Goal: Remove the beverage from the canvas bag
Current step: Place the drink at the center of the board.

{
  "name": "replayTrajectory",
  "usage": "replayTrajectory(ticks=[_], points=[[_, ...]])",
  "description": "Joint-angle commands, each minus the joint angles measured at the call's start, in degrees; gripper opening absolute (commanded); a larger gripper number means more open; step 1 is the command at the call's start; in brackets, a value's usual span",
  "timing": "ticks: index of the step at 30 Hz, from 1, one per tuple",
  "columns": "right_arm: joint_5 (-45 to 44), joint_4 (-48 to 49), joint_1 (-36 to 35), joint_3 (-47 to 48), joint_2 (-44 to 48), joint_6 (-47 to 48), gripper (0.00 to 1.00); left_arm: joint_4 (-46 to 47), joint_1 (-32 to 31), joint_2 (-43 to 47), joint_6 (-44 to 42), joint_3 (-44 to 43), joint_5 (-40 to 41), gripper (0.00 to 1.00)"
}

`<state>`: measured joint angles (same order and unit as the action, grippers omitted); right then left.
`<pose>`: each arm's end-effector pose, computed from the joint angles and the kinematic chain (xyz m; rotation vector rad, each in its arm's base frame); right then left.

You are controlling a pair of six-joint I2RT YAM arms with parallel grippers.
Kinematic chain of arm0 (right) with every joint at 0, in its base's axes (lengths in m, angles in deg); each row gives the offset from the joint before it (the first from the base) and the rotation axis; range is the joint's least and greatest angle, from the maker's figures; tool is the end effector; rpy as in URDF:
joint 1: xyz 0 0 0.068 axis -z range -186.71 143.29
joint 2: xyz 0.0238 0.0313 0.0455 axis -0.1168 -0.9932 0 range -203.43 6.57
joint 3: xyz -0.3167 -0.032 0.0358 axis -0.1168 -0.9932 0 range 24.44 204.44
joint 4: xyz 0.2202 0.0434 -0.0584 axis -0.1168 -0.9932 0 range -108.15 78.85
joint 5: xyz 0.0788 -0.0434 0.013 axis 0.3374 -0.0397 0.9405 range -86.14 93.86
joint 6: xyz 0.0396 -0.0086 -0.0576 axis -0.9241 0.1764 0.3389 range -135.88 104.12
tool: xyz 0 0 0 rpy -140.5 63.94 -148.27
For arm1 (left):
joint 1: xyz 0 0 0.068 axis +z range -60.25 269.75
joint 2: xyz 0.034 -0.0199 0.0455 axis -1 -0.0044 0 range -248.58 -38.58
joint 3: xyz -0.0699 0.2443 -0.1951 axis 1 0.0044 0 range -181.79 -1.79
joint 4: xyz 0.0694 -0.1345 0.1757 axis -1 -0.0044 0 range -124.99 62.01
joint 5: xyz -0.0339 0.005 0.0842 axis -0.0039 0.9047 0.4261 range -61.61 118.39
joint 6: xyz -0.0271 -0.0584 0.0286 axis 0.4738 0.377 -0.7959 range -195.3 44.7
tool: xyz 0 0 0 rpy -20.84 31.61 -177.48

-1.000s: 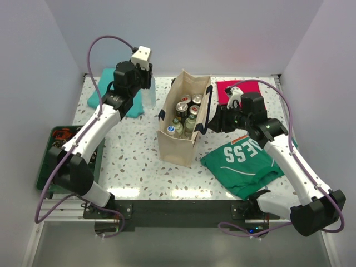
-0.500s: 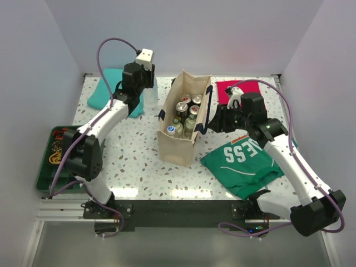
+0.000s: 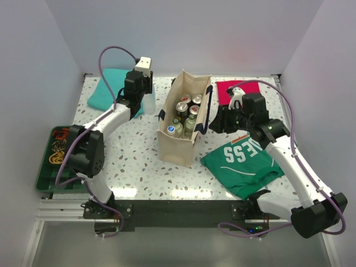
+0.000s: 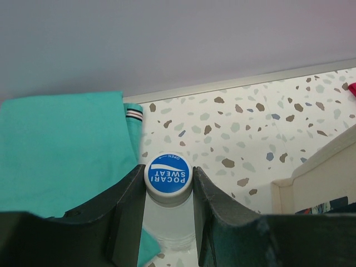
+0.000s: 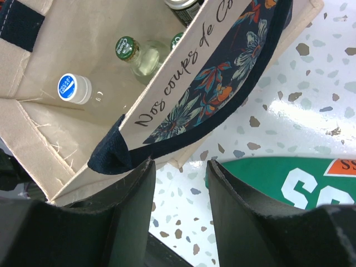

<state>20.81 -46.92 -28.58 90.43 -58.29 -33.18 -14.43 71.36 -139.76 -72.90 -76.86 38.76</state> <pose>0.1843 0.0921 0.3876 -0.2629 2.2183 0.7043 0.4076 -0.1245 0.3521 0.1195 1.7833 -0.0987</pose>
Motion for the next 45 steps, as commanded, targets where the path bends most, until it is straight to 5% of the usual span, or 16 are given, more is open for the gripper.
replayTrajectory(ticks=[1,30,34,36,45], points=[[-1.1,-0.1,-0.4,2.2,0.8,0.5,0.47,16.6,0.5,1.5,-0.2,-1.6,1.8,0.00],[0.4,0.8,-0.3,2.6,0.3,-0.7,0.48,19.7,1.1,-1.3,-0.2,1.1,4.7,0.00],[0.1,0.9,-0.4,2.4,0.4,-0.7,0.49,19.3,1.1,-0.6,0.6,2.3,4.7,0.09],[-0.1,0.9,-0.4,2.3,0.4,-0.7,0.50,19.3,1.1,0.2,0.9,2.7,4.6,0.27],[-0.1,1.9,-0.3,0.7,1.4,-1.4,0.54,16.2,1.1,2.8,2.3,3.3,3.3,0.56]])
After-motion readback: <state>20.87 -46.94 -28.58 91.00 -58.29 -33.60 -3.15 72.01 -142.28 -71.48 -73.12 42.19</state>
